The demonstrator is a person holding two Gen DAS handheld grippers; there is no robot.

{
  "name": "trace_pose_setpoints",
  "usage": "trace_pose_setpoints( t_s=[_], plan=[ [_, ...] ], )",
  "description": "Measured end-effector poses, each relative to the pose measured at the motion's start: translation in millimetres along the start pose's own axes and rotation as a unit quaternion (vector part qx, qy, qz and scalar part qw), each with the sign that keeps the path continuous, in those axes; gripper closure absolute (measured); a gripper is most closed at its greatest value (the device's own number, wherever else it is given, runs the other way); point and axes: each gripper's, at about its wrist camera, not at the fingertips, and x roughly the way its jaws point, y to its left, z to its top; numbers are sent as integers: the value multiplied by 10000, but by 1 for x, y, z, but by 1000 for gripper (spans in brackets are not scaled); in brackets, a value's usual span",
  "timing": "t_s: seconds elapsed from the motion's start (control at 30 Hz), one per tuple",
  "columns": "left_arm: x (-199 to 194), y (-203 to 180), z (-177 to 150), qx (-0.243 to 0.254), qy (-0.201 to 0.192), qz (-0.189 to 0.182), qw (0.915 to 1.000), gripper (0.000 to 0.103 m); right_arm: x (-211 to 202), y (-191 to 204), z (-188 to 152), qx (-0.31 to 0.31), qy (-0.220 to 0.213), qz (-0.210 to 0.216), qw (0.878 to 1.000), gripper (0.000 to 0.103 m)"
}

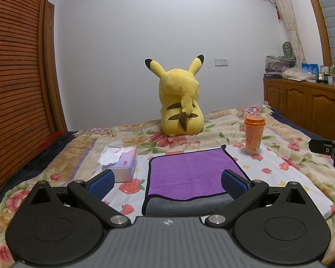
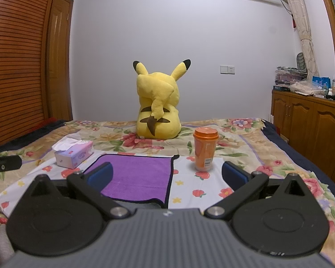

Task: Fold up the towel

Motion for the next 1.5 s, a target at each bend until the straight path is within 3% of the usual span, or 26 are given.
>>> trace_pose_setpoints(
  t_s=[0.43, 0.93, 1.5],
  plan=[
    [8, -2, -13, 57, 232, -32, 9997, 0, 3, 5, -1, -21, 62, 36, 10000, 0],
    [44, -8, -13, 256, 811, -166, 9962, 0, 37, 13, -9, -112, 662, 165, 9976, 0],
    [92, 0, -12, 281, 1180, -243, 9923, 0, 81, 11, -15, -139, 1144, 328, 9928, 0]
  ],
)
